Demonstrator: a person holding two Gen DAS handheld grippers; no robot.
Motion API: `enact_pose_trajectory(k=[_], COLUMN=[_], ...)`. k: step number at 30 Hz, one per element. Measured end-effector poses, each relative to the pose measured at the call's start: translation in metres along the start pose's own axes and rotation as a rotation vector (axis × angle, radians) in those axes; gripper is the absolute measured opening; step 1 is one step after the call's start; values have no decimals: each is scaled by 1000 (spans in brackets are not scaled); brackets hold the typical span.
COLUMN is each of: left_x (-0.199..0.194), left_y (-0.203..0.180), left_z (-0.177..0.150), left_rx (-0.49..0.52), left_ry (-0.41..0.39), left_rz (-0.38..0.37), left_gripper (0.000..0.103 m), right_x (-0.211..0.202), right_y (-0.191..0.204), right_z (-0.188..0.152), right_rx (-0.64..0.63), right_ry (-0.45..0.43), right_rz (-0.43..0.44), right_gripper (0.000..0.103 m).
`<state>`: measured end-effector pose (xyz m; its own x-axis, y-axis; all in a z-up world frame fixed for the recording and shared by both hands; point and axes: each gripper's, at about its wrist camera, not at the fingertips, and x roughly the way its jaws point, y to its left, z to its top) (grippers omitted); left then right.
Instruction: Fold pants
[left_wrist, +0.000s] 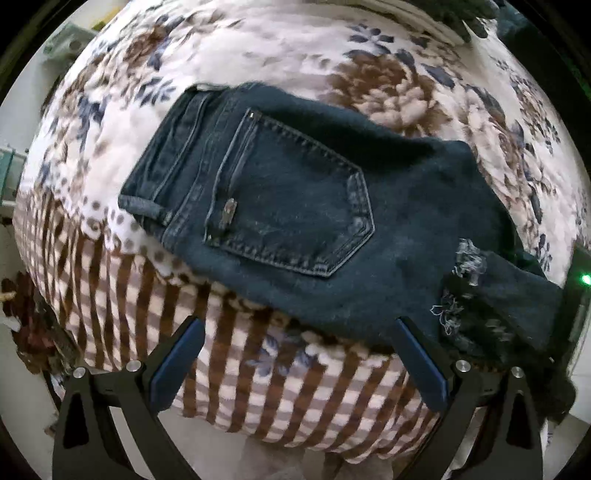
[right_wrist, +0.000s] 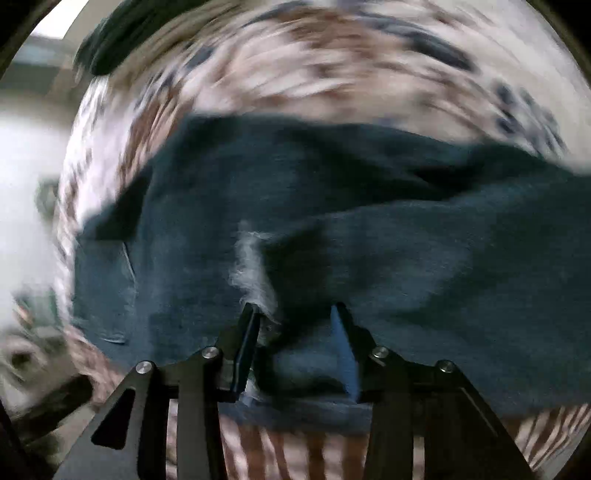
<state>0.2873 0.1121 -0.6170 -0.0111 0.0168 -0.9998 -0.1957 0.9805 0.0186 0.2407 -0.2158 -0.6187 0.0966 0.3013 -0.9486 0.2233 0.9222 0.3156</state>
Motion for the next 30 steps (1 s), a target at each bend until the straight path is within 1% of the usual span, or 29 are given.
enact_pose_trajectory(k=[2,3,4,6,7,9,10,11,12,13,14,15,16,17,19,20,21,24,26,27,28,29,30], left_x=[-2,-5,-4,-4,-3,-2,-1,-1,0,3,6,10,14,18,30,34,37,42,39,39,37,38,40], left_y=[1,-6,-2,-3,0,9,13,19,22,27,28,31,33,34,38,36,35,38,46,52,58,65,74], left_z=[1,0,1,3,3,5,6,7,7,5,5,8,9,9,14,15,15,13,10,7,3,-1,-6], left_rx=[0,-3,-10,-31,-43,-66,-79,-90,-105,-116,-126,-131,-136,-139,-144,-149,-154,-188,-218,-233,-249,-261,-271], left_ry=[-12,-11,-6,-2,-2,-4,-4,-3,-5,-7,-7,-5,-5,-6,-5,-5,-1,2,-12,-21,-31,-39,-40], left_rz=[20,25,31,36,41,48,47,47,46,43,40,38,36,34,36,34,31,-8,-44,-57,-55,-50,-57], left_gripper=[103,103,103,103,103,103,103,103,103,103,103,103,103,103,103,103,103,103,103,103,103,103,103], right_x=[7,7,5,-5,-15,-44,-68,-86,-105,-118,-127,-127,-119,-111,-81,-63,-57,-71,-93,-106,-118,-129,-134], right_y=[16,17,13,-1,-13,-37,-59,-78,-101,-120,-147,-163,-189,-207,-218,-223,-223,-224,-224,-224,-220,-219,-215], right_z=[2,3,5,11,12,13,12,10,8,8,7,7,8,9,16,19,20,22,13,7,-1,-7,-12], right_rx=[-58,-70,-70,-23,17,78,129,177,238,287,349,385,454,496,517,511,511,529,571,587,594,592,588], right_ry=[6,13,26,38,33,-18,-86,-136,-193,-235,-264,-255,-219,-191,-119,-74,-71,-62,-97,-120,-143,-157,-164], right_rz=[-12,-20,-4,22,1,-110,-209,-270,-303,-315,-309,-298,-238,-198,-118,-107,-100,-84,-41,-38,-59,-87,-118], right_gripper=[46,46,46,46,46,47,47,47,46,36,21,1,1,1,1,1,1,1,4,8,20,30,48])
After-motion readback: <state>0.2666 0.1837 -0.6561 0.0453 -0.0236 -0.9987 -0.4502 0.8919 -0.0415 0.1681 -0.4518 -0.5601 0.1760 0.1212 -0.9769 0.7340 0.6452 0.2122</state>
